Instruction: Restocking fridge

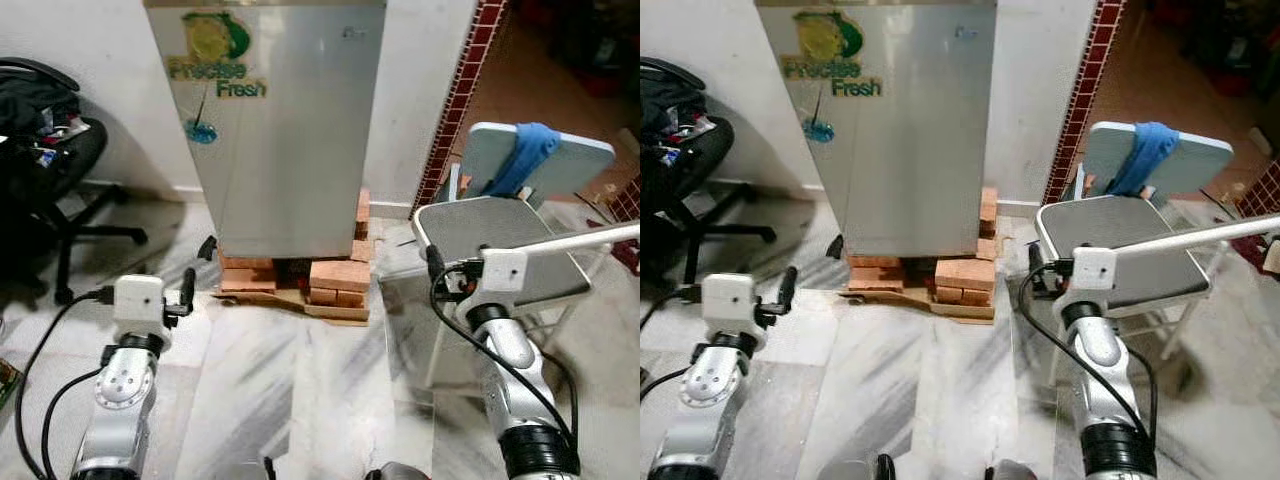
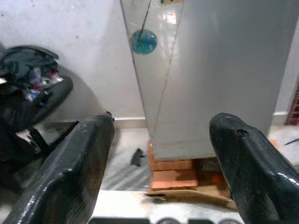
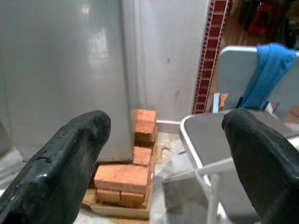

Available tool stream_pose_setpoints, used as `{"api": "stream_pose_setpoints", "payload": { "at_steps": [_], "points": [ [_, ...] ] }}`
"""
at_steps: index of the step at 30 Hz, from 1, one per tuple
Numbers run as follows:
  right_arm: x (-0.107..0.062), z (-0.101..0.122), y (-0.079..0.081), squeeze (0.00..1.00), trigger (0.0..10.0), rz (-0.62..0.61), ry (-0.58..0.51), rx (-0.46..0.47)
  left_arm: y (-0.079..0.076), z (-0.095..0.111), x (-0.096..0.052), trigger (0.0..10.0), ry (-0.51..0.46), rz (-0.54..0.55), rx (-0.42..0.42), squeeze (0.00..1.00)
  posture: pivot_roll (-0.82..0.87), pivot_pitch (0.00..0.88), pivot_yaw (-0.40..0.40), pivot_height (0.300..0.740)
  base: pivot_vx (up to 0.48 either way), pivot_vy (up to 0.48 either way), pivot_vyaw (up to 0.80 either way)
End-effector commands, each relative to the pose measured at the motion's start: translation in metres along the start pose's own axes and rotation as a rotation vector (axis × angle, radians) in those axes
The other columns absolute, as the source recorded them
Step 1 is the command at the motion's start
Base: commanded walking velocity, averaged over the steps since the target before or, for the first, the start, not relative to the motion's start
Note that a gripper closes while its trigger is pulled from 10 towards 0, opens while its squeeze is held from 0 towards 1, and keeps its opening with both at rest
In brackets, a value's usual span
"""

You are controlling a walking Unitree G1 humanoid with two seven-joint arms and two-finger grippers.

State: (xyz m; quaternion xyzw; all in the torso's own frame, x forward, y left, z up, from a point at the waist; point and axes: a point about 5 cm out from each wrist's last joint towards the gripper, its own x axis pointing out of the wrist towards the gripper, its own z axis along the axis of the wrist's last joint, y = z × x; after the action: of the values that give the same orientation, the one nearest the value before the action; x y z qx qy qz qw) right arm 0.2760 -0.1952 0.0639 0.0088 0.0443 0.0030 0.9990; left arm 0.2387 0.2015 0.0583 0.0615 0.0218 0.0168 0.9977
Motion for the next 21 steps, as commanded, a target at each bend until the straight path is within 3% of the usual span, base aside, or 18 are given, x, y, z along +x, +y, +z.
{"api": "stream_pose_setpoints", "payload": {
  "at_steps": [1, 7, 14, 17, 21],
  "points": [
    [-0.003, -0.003, 0.007, 0.00, 10.0, 0.031, 0.018, -0.038, -0.010, 0.002, -0.003, 10.0, -0.001, -0.012, -0.007, 0.00, 0.07, 0.000, 0.021, 0.740, 0.000, 0.000, 0.00],
    [-0.008, 0.001, 0.009, 0.00, 10.0, 0.051, -0.029, -0.078, -0.016, 0.003, -0.006, 10.0, 0.008, 0.005, -0.023, 0.00, 0.07, 0.000, 0.027, 0.740, 0.000, 0.000, 0.00],
    [-0.023, 0.001, 0.006, 0.00, 10.0, 0.083, -0.051, -0.018, -0.018, 0.004, -0.009, 10.0, 0.021, -0.003, -0.023, 0.00, 0.07, 0.000, 0.037, 0.740, 0.000, 0.000, 0.00],
    [-0.027, 0.001, 0.006, 0.00, 10.0, 0.098, -0.056, -0.064, -0.016, 0.000, -0.012, 10.0, 0.039, -0.007, -0.013, 0.00, 0.06, 0.000, 0.042, 0.740, 0.000, 0.385, 0.00],
    [-0.029, 0.000, 0.002, 0.00, 10.0, 0.092, -0.048, -0.052, -0.012, -0.003, -0.014, 10.0, 0.055, -0.007, -0.014, 0.00, 0.06, 0.000, 0.044, 0.740, 0.000, 0.480, -0.80]
  ]
}}
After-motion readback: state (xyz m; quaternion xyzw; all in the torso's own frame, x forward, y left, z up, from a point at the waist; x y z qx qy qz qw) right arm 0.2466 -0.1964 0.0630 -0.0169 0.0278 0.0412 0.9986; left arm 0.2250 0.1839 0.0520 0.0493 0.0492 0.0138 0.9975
